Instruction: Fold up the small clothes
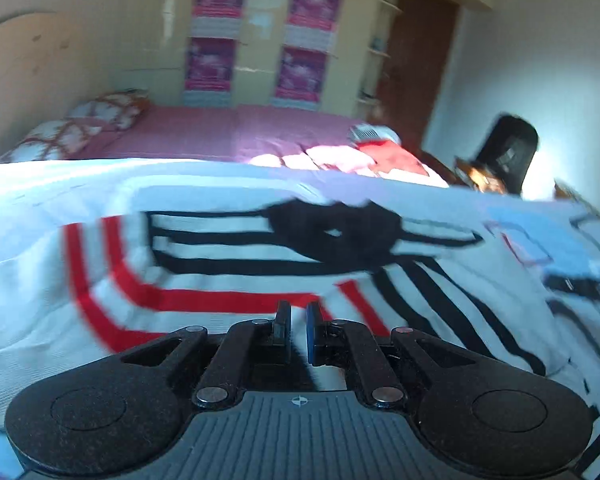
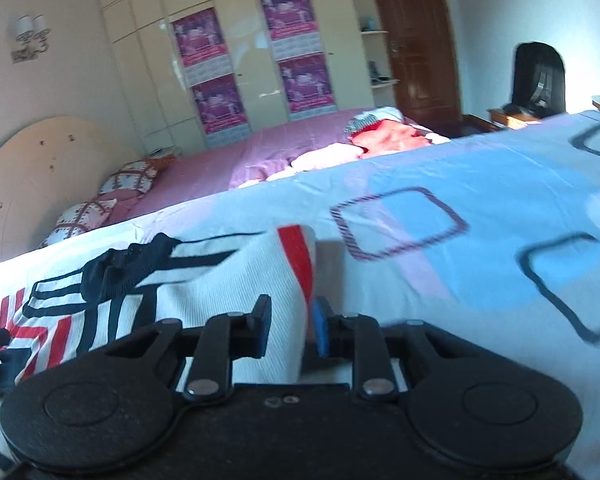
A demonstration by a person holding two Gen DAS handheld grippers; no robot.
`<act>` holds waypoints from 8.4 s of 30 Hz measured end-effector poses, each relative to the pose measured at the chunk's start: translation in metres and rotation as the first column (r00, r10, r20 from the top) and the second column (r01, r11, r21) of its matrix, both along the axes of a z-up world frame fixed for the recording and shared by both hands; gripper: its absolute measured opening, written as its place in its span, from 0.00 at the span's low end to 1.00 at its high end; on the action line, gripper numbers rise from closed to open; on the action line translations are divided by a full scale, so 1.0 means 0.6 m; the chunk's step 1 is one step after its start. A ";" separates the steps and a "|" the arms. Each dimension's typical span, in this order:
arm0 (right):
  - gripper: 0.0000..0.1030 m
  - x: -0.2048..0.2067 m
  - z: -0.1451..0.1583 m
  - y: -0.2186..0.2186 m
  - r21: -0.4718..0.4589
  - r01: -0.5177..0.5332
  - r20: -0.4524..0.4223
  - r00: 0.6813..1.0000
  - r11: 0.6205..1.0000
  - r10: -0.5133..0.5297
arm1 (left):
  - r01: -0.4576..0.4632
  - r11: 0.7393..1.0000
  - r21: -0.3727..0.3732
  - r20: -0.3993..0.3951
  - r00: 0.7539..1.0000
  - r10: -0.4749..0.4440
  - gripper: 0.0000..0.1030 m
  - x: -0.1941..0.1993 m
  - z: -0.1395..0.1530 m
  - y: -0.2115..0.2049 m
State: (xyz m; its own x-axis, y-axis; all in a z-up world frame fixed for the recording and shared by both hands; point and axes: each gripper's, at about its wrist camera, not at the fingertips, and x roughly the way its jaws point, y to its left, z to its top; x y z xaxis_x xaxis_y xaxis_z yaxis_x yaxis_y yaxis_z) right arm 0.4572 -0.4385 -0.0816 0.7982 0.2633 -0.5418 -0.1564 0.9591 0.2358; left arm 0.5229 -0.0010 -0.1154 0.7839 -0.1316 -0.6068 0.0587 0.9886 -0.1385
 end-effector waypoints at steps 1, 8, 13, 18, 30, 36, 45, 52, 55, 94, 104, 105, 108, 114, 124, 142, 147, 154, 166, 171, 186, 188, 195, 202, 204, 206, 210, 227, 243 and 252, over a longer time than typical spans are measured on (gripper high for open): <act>0.21 0.019 -0.007 0.010 -0.006 -0.035 0.001 0.999 0.999 0.035 | 0.008 1.000 0.020 -0.011 1.000 -0.008 0.05 0.011 -0.010 -0.013; 0.13 0.125 -0.041 0.034 -0.142 -0.062 -0.016 0.998 0.988 0.060 | -0.104 0.994 0.037 -0.010 0.994 0.105 0.07 0.027 -0.046 -0.015; 0.25 0.111 -0.019 0.031 -0.155 -0.082 -0.026 0.997 0.984 0.079 | -0.166 0.984 0.067 0.017 0.986 0.165 0.08 0.004 -0.020 -0.025; 0.28 -0.010 -0.026 0.016 -0.152 -0.167 -0.074 0.985 0.974 0.157 | -0.221 0.973 0.069 -0.023 0.975 0.223 0.22 -0.037 -0.034 0.015; 0.28 -0.113 0.008 0.060 -0.154 -0.152 -0.074 0.987 0.976 0.142 | -0.306 0.950 0.060 -0.008 0.952 0.307 0.30 -0.114 -0.010 0.068; 0.29 -0.154 0.040 0.054 -0.069 -0.080 -0.074 0.994 0.994 0.075 | -0.453 0.891 -0.042 -0.001 0.892 0.453 0.63 -0.219 -0.001 0.205; 0.33 -0.201 0.058 0.126 -0.054 -0.022 -0.100 0.995 0.998 0.016 | -0.737 0.534 -0.414 -0.141 0.631 0.763 0.53 -0.390 -0.062 0.540; 0.33 -0.212 0.088 0.208 0.033 0.018 -0.095 0.995 0.999 -0.015 | -0.696 0.451 -0.558 -0.173 0.629 0.758 0.53 -0.340 -0.101 0.662; 0.33 -0.222 0.101 0.232 0.028 0.019 -0.078 0.997 0.999 -0.017 | -0.718 0.454 -0.527 -0.197 0.623 0.757 0.23 -0.308 -0.102 0.690; 0.46 -0.091 0.011 0.266 0.489 0.049 -0.279 0.955 0.871 0.103 | -0.279 0.960 0.030 -0.010 0.960 0.279 0.35 -0.169 -0.021 0.260; 0.07 -0.069 0.065 0.319 0.221 -0.047 -0.080 0.995 0.974 0.067 | -0.257 0.967 0.003 -0.025 0.966 0.257 0.35 -0.100 -0.068 0.257; 0.07 -0.080 0.081 0.308 0.194 -0.048 -0.029 0.998 0.980 0.055 | -0.255 0.967 0.013 -0.017 0.967 0.255 0.35 -0.101 -0.070 0.253; 0.07 -0.099 0.096 0.255 0.087 0.028 0.040 0.999 0.996 -0.032 | -0.256 0.966 0.025 -0.004 0.967 0.257 0.35 -0.104 -0.074 0.246; 0.07 -0.075 0.052 0.205 0.083 0.076 -0.063 0.995 0.994 -0.071 | -0.251 0.968 0.013 -0.009 0.968 0.252 0.35 -0.107 -0.062 0.246; 0.07 -0.065 0.064 0.211 0.083 0.023 -0.039 0.999 0.996 -0.020 | -0.168 0.975 0.144 0.033 0.986 0.165 0.35 -0.084 -0.040 0.218; 0.21 -0.072 -0.004 0.168 0.076 0.057 -0.120 0.992 0.996 -0.048 | -0.200 0.980 -0.008 0.002 0.980 0.200 0.36 -0.135 -0.042 0.294; 0.35 -0.054 0.013 0.132 0.138 0.063 -0.099 0.994 0.988 -0.050 | -0.166 0.985 -0.040 0.076 0.983 0.169 0.36 -0.081 -0.001 0.318; 0.36 -0.010 -0.017 0.127 0.196 0.070 -0.156 0.987 0.978 -0.039 | -0.180 0.967 -0.181 0.016 0.982 0.186 0.36 0.093 -0.034 0.331; 0.05 -0.002 0.004 0.155 0.057 -0.028 -0.022 0.999 0.998 0.029 | -0.208 0.930 -0.303 -0.014 0.977 0.214 0.07 0.143 -0.088 0.350; 0.05 0.004 -0.023 0.163 -0.051 0.005 -0.080 0.997 0.999 -0.009 | -0.237 0.925 -0.296 -0.034 0.971 0.237 0.14 0.145 -0.099 0.357; 0.16 0.000 -0.018 0.208 -0.163 -0.063 -0.035 0.998 0.985 0.058 | -0.040 0.999 0.029 0.017 0.999 0.040 0.58 0.160 -0.052 0.273; 0.19 -0.007 -0.005 0.199 -0.180 -0.038 -0.041 0.999 0.983 0.031 | -0.058 0.997 0.044 0.062 0.997 0.055 0.58 0.138 -0.022 0.272; 0.20 -0.047 0.010 0.239 -0.165 -0.186 0.009 0.982 0.969 0.190 | 0.088 0.994 0.065 0.057 0.994 -0.092 0.58 0.056 -0.020 0.185; 0.22 -0.044 0.006 0.241 -0.326 -0.082 -0.045 0.996 0.942 0.072 | 0.054 0.989 0.138 0.059 0.996 -0.063 0.62 0.018 -0.022 0.175; 0.25 -0.049 0.016 0.218 -0.236 -0.082 -0.050 0.996 0.968 0.072 | 0.052 0.994 0.097 0.071 0.996 -0.059 0.62 0.006 -0.012 0.186; 0.33 -0.048 0.018 0.188 -0.138 -0.017 -0.081 0.997 0.990 0.005 | 0.033 0.997 0.069 0.077 0.996 -0.038 0.62 -0.007 -0.010 0.195; 0.34 -0.044 -0.001 0.137 0.114 0.053 -0.200 0.979 0.992 -0.030 | -0.129 0.991 -0.033 0.088 0.987 0.132 0.62 -0.031 -0.018 0.235; 0.05 -0.060 -0.018 0.140 0.097 0.069 -0.172 0.984 0.993 -0.052 | -0.143 0.989 0.025 -0.031 0.989 0.144 0.64 -0.002 -0.069 0.227; 0.06 -0.083 -0.016 0.276 -0.101 -0.234 -0.086 0.970 0.967 0.226 | -0.023 0.996 0.081 -0.016 1.000 0.024 0.64 0.002 -0.047 0.118; 0.04 -0.092 -0.015 0.241 -0.107 -0.227 -0.084 0.972 0.968 0.218 | -0.012 0.993 0.114 -0.013 1.000 0.013 0.64 -0.013 -0.048 0.123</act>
